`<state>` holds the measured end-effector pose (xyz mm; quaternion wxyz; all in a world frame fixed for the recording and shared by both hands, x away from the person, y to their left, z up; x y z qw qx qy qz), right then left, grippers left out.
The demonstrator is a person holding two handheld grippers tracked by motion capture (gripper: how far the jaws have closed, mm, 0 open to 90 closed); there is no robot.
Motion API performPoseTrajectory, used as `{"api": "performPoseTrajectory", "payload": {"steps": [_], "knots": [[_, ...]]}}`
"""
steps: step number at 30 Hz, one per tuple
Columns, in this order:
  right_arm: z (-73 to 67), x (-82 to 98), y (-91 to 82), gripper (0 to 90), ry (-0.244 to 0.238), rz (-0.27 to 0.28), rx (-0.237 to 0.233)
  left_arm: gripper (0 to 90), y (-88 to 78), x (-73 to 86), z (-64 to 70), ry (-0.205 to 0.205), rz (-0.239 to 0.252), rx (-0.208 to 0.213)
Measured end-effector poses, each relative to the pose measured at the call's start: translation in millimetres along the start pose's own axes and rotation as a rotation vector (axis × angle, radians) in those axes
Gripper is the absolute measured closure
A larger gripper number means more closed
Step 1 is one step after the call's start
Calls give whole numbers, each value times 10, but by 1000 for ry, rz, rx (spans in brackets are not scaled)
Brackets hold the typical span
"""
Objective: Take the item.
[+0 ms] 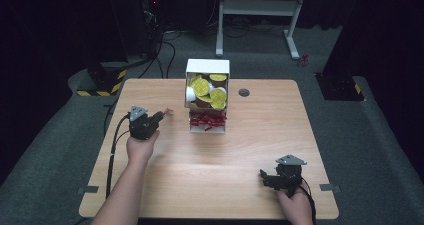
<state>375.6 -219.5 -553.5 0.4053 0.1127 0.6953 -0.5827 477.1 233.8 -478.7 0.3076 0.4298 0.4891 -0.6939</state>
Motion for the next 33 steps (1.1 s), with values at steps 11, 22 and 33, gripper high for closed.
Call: {"api": "performPoseTrajectory", "payload": {"steps": [11, 22, 33], "knots": [[-10, 6, -4, 79, -5, 1, -5, 866, 91, 151, -31, 19, -75, -22], [-10, 6, -4, 79, -5, 1, -5, 847, 188, 414, -127, 15, -196, -61], [-10, 6, -4, 79, -5, 1, -5, 816, 220, 483, -109, 36, -240, -89]]}}
Point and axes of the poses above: each handheld gripper's, and its own axes: y roughly forward along the jaws, x roughly out of its underside, z roughly to its right, the point moved 4 cm from there along y, roughly forward along the jaws
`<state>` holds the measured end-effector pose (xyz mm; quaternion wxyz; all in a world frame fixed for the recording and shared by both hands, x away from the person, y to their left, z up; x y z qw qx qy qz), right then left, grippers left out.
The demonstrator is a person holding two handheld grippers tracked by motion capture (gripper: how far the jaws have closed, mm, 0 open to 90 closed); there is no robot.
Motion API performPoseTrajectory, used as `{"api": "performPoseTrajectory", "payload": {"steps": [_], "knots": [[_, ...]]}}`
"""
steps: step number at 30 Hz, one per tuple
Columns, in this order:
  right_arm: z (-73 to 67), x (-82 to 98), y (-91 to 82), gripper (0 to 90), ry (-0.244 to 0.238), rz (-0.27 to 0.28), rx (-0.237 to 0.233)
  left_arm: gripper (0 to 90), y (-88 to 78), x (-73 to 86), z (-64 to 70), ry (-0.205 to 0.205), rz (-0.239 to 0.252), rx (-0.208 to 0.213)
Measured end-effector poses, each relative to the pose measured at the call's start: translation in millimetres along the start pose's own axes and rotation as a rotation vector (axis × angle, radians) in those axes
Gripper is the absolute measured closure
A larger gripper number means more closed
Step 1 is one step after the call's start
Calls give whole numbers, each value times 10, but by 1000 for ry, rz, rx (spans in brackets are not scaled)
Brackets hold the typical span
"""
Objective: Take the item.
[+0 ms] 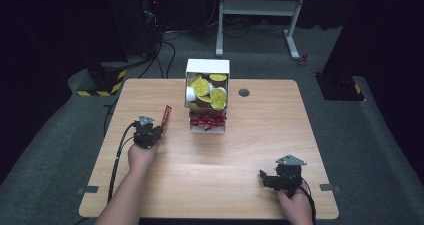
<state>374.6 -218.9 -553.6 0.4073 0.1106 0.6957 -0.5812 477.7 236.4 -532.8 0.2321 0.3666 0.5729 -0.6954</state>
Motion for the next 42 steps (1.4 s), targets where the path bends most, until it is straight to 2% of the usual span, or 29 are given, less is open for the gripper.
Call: {"api": "performPoseTrajectory", "payload": {"steps": [7, 12, 22, 29, 32, 36, 38, 42], "knots": [[0, 0, 0, 79, 0, 0, 0, 689, -47, -46, 11, 17, 14, -16], [0, 0, 0, 78, 0, 0, 0, 629, -80, -55, 8, -2, 20, 2], [0, 0, 0, 78, 0, 0, 0, 487, -157, -54, 24, -5, 52, 25], [0, 0, 0, 79, 0, 0, 0, 434, -248, -22, 49, 18, 48, 66], [0, 0, 0, 78, 0, 0, 0, 421, -304, -11, 69, 15, 59, 84], [0, 0, 0, 78, 0, 0, 0, 409, -392, 7, 83, 32, 68, 94], [0, 0, 0, 78, 0, 0, 0, 403, -451, 19, 95, 12, 79, 113], [0, 0, 0, 78, 0, 0, 0, 394, -551, 40, 121, 14, 85, 128]]}}
Point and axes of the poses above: each handheld gripper's, and its own axes: y roughly forward along the jaws, x roughly out of its underside, z roughly to its right, the point moved 4 cm from there along y, roughly forward along the jaws
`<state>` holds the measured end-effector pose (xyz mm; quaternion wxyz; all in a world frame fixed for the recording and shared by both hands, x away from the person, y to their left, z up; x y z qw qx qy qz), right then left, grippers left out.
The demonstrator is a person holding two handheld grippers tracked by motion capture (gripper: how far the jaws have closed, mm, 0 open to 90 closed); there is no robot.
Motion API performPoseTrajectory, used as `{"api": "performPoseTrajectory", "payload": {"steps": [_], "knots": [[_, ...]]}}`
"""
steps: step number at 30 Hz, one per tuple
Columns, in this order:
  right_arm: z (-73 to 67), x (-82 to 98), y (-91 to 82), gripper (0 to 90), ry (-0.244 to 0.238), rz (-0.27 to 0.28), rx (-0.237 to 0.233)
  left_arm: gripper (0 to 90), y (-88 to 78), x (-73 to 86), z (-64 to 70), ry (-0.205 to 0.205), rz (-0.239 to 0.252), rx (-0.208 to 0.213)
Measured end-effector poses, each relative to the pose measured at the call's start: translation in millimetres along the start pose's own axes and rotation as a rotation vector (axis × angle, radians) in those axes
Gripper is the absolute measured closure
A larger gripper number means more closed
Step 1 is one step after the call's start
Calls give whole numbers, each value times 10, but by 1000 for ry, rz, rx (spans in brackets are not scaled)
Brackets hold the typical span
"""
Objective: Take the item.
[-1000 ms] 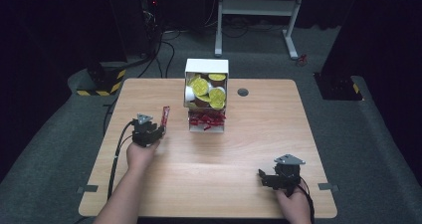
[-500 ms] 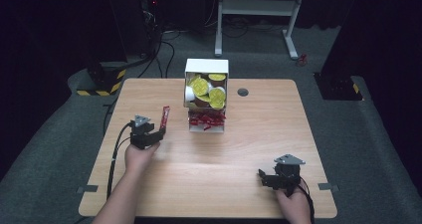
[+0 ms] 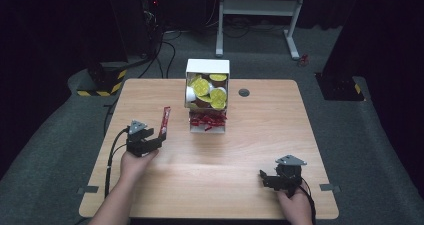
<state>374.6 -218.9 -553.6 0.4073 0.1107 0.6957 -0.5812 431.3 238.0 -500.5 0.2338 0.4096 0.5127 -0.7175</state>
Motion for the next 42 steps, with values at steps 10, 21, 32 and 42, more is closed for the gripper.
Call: {"api": "performPoseTrajectory", "payload": {"steps": [10, 21, 32, 42], "knots": [[0, 0, 0, 78, 0, 0, 0, 389, -247, 50, 92, 12, 18, 21], [0, 0, 0, 78, 0, 0, 0, 350, -488, 250, 75, 28, -7, 84], [-10, 2, -3, 80, 0, -1, -1, 206, -610, 643, -51, 52, -115, 28], [-11, 2, -2, 80, -13, 2, -4, 74, -484, 974, -228, 121, -176, -127]]}}
Point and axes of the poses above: each handheld gripper's, and its own axes: y roughly forward along the jaws, x roughly out of its underside, z roughly to its right, the point moved 4 cm from there along y, roughly forward along the jaws
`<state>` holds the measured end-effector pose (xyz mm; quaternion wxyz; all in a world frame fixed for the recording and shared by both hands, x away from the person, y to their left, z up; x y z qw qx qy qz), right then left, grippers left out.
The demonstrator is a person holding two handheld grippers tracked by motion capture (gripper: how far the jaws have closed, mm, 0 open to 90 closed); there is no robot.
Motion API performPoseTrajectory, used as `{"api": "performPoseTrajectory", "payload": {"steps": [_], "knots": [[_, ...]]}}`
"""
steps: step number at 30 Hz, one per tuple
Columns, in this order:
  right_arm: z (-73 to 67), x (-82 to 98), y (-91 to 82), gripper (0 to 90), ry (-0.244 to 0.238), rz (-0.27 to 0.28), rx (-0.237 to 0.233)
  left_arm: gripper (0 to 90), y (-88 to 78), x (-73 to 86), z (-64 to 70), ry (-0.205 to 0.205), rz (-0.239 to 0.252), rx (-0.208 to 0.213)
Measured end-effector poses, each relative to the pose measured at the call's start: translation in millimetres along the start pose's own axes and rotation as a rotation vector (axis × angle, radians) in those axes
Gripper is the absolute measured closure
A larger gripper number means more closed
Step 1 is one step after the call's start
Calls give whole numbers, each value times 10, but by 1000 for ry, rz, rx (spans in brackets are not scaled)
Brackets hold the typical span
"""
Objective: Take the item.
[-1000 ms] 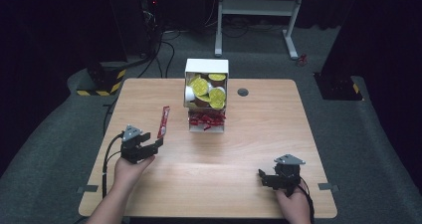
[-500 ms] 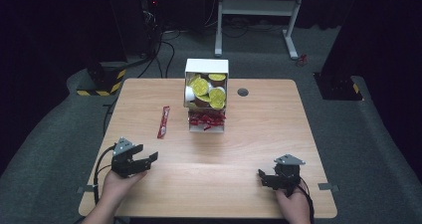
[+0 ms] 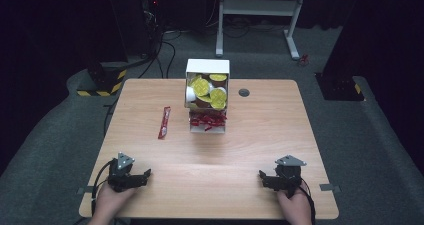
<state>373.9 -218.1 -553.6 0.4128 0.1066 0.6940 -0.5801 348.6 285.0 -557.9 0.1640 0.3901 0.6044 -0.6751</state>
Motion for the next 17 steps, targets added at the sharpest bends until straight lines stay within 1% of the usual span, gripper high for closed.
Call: {"api": "performPoseTrajectory", "payload": {"steps": [1, 2, 3, 7, 11, 17], "knots": [[1, 0, 1, 79, -1, 0, 0, 29, 5, 6, -17, -13, -13, -4], [1, 0, 0, 79, -1, 0, 0, 10, 15, 8, -25, -42, -27, 0], [0, 0, 0, 79, 0, 0, -1, 0, 22, 3, -38, -54, -24, -12], [0, 0, 0, 79, -1, 0, -1, 1, 26, 0, -47, -58, -24, -18], [0, 0, 1, 79, -1, 0, 0, 1, 29, -4, -18, -69, -26, -24], [-7, -2, 2, 77, 5, -3, -3, 3, 25, -2, -19, -66, -29, -23]]}}
Point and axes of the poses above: each handheld gripper's, and its own axes: y roughly forward along the jaws, x roughly out of its underside, z roughly to its right, the point moved 4 cm from there along y, roughly forward along the jaws
